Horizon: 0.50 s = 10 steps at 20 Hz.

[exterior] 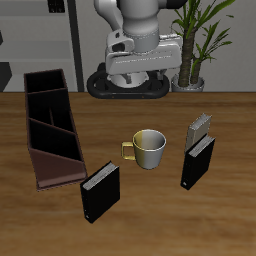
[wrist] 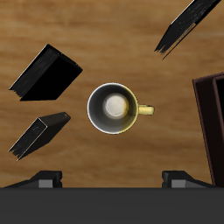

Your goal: Place the left black book into the right desk caddy's right compartment

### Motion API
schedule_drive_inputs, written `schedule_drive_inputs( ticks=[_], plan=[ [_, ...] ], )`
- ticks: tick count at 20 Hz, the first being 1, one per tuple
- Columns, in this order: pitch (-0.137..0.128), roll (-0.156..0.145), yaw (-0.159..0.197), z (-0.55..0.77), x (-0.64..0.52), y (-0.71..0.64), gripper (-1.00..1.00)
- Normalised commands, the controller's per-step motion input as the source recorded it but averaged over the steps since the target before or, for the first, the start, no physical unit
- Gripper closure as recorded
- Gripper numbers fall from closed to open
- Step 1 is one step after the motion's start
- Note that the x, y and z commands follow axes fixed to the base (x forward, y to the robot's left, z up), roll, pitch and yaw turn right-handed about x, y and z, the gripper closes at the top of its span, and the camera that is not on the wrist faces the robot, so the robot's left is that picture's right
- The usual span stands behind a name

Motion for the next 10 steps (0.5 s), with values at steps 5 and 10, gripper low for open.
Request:
schedule_drive_inputs(
  ticks=[5, 10],
  plan=[
    [-0.021, -0.004, 0.0, 0.03, 0.01, 0.11, -1.0],
    [-0.039, -0.035, -0.035, 0.12, 0.12, 0.2, -1.0]
  ],
)
